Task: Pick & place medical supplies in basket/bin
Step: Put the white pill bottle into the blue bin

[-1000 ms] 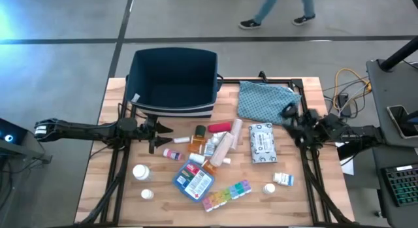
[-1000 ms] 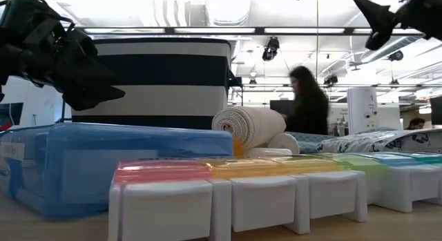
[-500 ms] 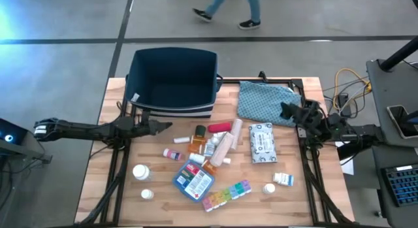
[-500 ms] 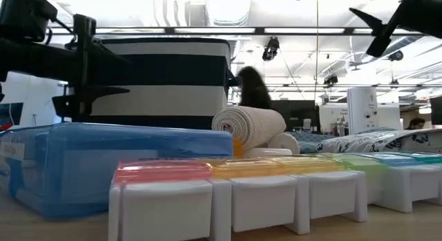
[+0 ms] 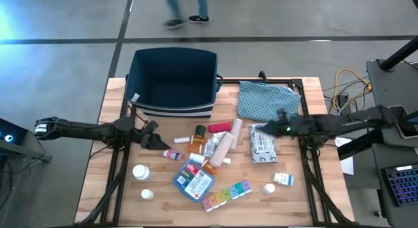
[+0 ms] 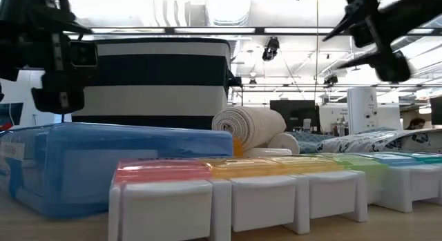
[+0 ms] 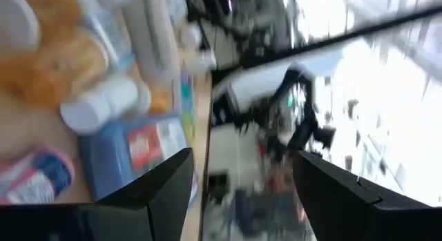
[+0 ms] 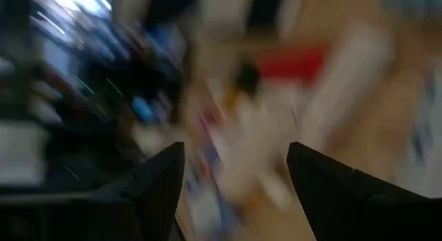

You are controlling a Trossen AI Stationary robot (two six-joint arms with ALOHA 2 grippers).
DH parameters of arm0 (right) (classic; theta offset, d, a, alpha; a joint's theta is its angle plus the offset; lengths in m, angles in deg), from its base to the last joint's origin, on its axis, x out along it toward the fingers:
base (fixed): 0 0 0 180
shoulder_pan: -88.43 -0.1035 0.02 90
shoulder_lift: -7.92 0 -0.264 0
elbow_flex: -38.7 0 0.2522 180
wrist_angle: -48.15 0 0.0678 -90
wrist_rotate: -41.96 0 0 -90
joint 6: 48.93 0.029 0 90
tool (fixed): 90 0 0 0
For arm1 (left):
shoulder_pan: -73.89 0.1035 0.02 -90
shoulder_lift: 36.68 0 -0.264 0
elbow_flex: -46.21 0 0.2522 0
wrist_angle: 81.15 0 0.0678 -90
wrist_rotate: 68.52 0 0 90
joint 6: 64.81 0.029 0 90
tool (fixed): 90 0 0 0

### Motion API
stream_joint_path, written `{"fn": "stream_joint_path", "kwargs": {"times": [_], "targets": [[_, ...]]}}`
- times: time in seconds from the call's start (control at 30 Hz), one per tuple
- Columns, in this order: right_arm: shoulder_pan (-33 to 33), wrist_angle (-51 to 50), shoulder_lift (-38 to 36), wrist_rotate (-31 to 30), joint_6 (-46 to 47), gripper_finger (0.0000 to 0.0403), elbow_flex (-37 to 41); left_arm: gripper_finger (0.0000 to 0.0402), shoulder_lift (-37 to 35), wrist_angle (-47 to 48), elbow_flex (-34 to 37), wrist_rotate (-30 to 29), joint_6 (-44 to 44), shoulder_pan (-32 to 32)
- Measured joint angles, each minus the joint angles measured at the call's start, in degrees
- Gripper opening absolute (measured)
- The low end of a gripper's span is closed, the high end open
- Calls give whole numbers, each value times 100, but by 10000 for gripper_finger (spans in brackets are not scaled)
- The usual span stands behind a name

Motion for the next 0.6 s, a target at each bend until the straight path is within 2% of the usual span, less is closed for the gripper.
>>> {"fn": "stream_joint_path", "kwargs": {"times": [0.13, 0.27, 0.33, 0.47, 0.6], "targets": [[-668, -2117, 1748, 1070, 604, 244, -1531, 228, -27, 289, 10, 189, 421, -126], [-1228, -3753, 3259, 2085, 507, 244, -2867, 228, -25, 628, 15, 189, 682, -136], [-1413, -4119, 3914, 2536, 247, 244, -3368, 228, -25, 728, 15, 189, 759, -138], [-1582, -4160, 4857, 3442, -402, 244, -3972, 228, -27, 727, 20, 191, 773, -138], [-1764, -4154, 5448, 3771, -719, 244, -4227, 228, -25, 727, 26, 191, 773, -138]]}}
